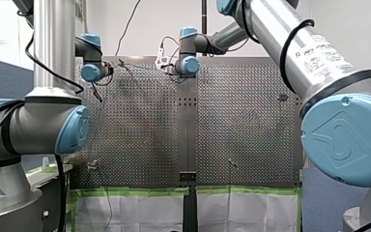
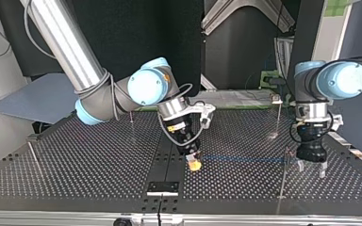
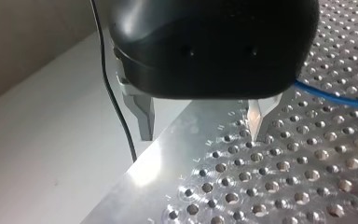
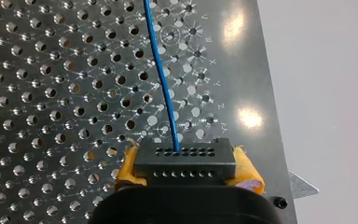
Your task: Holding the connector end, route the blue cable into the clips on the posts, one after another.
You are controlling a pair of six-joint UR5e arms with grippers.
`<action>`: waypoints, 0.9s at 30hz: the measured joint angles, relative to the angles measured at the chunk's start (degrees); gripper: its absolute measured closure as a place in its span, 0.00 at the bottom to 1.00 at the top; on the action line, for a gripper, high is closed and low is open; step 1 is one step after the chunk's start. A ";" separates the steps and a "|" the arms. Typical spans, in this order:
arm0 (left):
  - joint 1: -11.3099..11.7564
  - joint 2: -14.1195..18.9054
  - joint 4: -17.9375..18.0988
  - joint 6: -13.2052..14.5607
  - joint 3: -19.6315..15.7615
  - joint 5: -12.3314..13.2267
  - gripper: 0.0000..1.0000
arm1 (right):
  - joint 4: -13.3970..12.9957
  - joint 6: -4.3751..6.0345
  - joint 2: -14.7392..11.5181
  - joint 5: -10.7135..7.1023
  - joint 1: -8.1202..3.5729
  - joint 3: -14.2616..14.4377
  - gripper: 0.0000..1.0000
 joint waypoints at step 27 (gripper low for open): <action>-8.37 11.02 -14.33 9.64 -8.26 -7.80 0.00 | 0.42 0.01 0.04 -0.01 -0.15 -0.01 1.00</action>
